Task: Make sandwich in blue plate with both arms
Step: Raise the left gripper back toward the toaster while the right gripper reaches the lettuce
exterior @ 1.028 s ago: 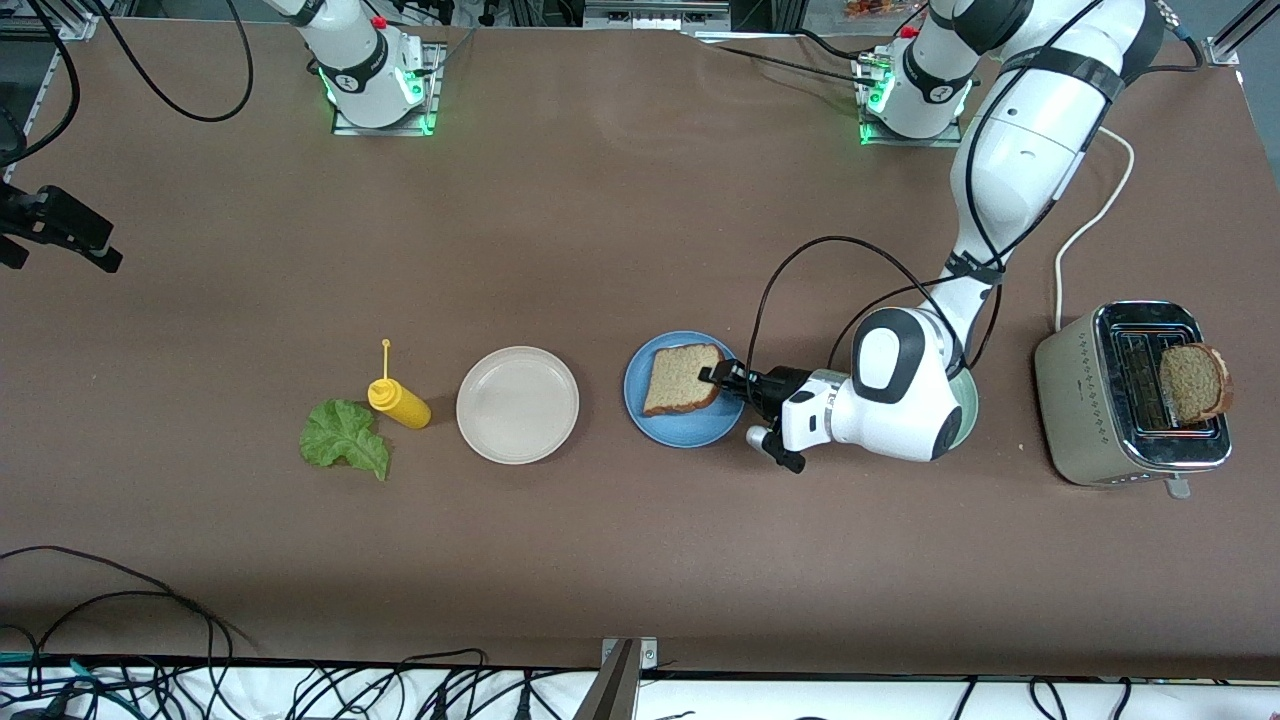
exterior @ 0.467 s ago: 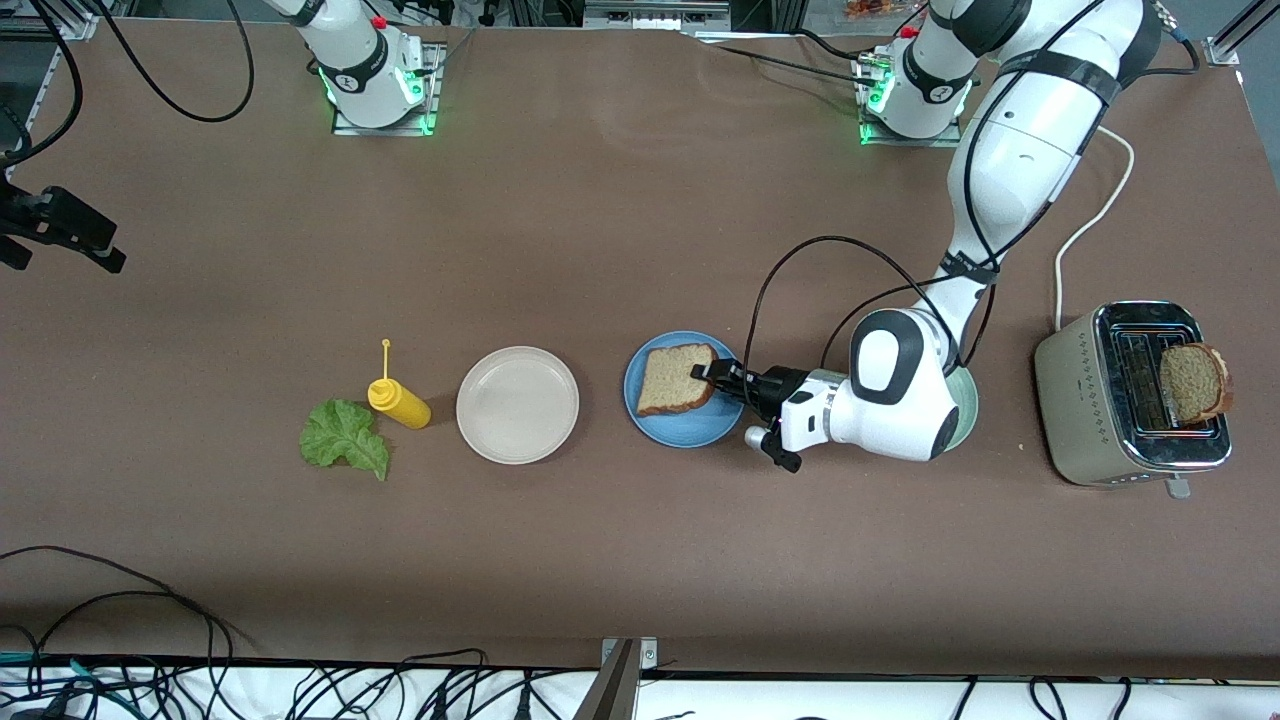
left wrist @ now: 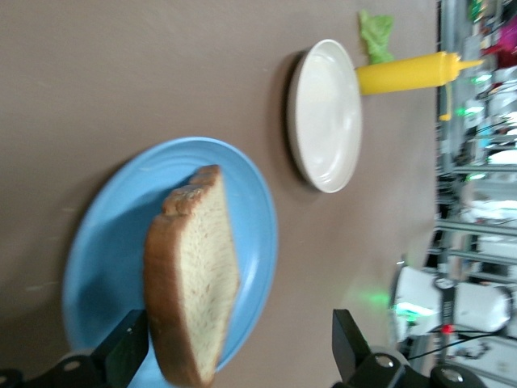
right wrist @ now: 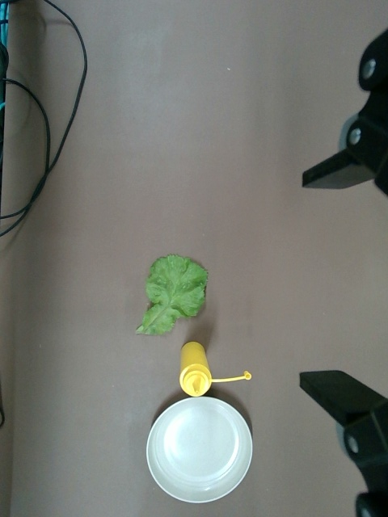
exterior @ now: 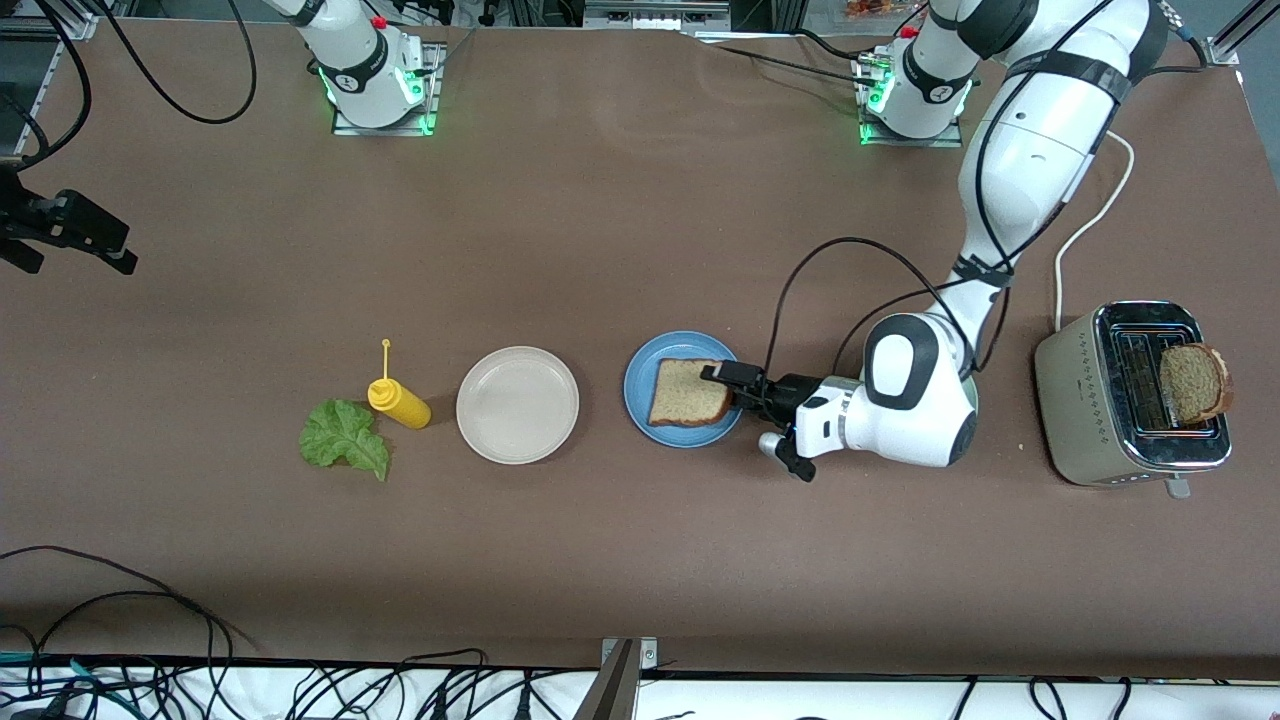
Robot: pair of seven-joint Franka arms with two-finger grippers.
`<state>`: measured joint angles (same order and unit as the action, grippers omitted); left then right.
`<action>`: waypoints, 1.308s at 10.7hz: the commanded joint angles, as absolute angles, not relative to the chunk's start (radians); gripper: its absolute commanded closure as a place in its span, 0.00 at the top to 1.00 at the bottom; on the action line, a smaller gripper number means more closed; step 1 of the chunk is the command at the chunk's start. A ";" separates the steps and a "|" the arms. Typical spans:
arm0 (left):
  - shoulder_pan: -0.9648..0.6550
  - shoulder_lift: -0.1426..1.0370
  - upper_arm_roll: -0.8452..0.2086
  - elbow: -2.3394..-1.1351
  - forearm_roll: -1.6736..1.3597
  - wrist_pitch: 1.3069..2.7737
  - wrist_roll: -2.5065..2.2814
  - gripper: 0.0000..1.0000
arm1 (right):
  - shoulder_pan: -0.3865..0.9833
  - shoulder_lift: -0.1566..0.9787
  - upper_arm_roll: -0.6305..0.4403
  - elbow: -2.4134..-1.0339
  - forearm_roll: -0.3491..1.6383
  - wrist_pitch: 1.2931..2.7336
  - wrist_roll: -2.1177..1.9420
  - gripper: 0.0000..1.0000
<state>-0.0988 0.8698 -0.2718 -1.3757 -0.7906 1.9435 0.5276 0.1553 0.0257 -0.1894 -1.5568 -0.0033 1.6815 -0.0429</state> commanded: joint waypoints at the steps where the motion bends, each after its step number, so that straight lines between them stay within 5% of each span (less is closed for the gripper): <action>1: -0.037 0.822 -0.276 -1.364 -0.612 1.886 0.546 1.00 | 0.158 0.043 -0.187 -1.548 0.008 1.667 -0.060 1.00; 14: 0.106 0.293 -0.276 -1.378 0.014 1.540 0.333 1.00 | 0.118 0.143 -0.198 -1.542 0.097 1.689 -0.101 1.00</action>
